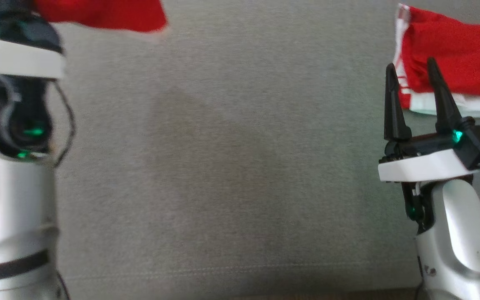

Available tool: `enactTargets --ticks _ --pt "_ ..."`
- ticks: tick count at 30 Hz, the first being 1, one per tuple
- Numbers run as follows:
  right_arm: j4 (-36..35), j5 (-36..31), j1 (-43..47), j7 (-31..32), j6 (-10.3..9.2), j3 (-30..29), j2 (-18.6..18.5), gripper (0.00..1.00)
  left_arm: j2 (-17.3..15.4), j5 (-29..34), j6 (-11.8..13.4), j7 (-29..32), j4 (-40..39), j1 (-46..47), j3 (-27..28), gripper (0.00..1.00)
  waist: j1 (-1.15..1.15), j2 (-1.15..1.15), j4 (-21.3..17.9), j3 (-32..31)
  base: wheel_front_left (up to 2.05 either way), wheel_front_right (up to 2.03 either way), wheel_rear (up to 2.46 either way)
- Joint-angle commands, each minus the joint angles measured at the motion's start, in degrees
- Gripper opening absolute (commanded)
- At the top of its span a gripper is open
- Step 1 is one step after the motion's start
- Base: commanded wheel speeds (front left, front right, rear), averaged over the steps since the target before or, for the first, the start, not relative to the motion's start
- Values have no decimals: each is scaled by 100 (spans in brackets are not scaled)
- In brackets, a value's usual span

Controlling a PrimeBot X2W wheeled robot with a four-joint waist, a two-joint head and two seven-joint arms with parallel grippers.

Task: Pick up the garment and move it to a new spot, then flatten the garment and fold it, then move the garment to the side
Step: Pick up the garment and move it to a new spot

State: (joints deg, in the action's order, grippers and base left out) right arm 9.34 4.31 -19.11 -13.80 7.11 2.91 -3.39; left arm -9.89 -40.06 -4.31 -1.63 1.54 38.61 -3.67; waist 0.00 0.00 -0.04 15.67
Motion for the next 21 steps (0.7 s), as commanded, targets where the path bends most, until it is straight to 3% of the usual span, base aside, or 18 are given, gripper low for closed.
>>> enactTargets --ticks 1,10,21 --pt "-211 67 -222 -75 37 142 51 100 -96 37 47 52 -269 93 32 0 0 0 -210 100 0 0 0" --pt "-255 212 -349 -110 37 251 51 100 491 320 132 -113 204 -9 -862 0 0 0 -698 275 0 0 0" --pt "-361 371 -433 -118 37 447 51 100 698 -50 680 -1054 2015 215 -2053 0 0 0 -1249 439 0 0 0"
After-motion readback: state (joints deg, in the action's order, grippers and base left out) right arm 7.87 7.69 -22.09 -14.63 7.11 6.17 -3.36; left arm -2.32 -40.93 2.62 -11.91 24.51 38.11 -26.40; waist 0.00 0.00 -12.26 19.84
